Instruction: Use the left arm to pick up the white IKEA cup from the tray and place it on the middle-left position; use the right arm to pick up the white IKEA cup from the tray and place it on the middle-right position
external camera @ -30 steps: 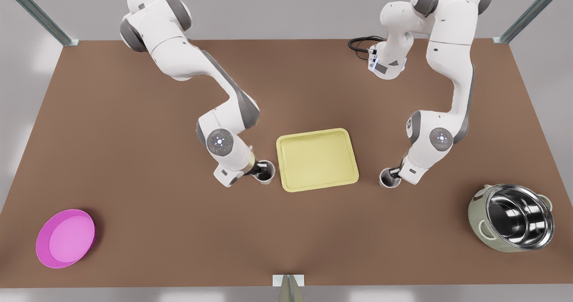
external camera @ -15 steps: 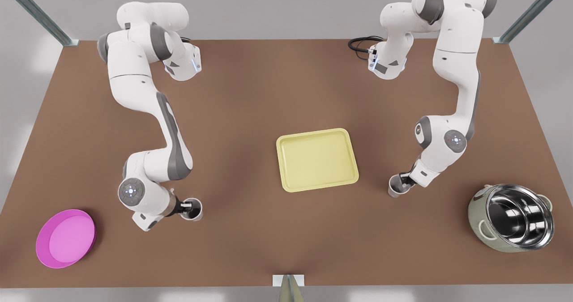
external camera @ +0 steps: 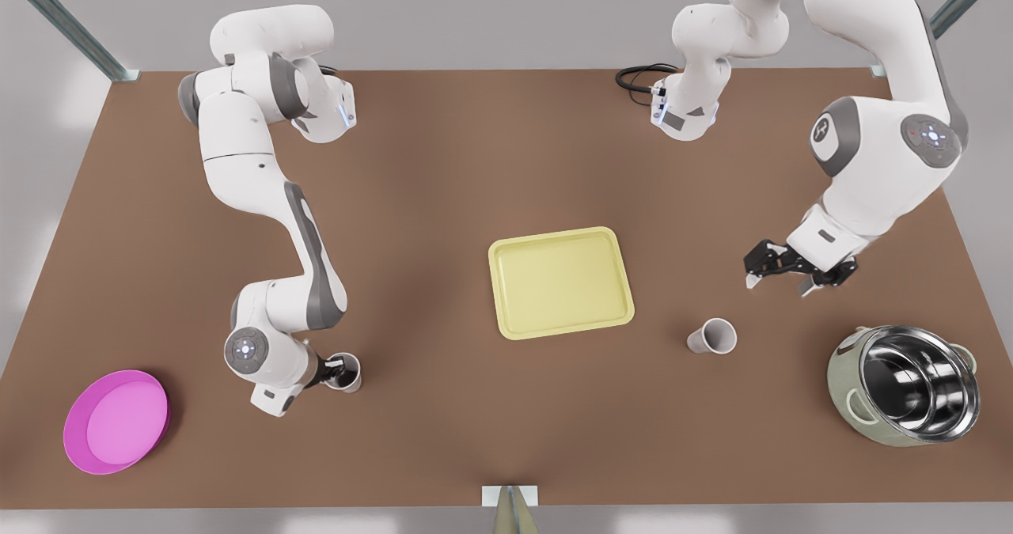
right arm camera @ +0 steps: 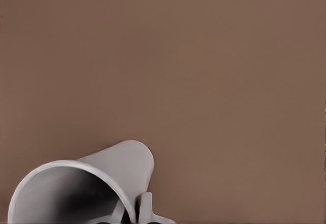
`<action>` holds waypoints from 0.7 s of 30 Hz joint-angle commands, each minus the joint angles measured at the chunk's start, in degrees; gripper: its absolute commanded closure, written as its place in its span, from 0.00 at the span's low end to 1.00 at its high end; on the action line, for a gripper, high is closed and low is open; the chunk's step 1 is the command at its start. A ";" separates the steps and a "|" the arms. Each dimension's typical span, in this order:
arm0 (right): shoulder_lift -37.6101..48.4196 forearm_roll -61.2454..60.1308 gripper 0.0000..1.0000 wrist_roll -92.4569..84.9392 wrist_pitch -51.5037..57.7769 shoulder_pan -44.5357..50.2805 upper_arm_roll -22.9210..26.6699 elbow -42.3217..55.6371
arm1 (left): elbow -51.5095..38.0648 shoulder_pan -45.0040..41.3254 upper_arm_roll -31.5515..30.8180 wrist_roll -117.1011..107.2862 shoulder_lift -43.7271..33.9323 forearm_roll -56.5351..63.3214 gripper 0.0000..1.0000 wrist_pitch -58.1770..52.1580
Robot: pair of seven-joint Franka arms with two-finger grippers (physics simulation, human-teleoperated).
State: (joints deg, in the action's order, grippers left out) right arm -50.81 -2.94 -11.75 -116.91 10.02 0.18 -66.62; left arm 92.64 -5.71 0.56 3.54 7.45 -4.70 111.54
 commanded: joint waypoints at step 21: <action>22.68 2.86 0.00 3.48 24.80 -5.10 9.84 0.08 | -1.67 -0.88 -0.21 -6.18 1.61 1.27 0.00 -6.60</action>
State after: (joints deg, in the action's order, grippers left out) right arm -29.22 -0.66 -13.77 -102.68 4.98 9.25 -66.52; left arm 91.03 -6.57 0.36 -0.43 9.12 -3.45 105.18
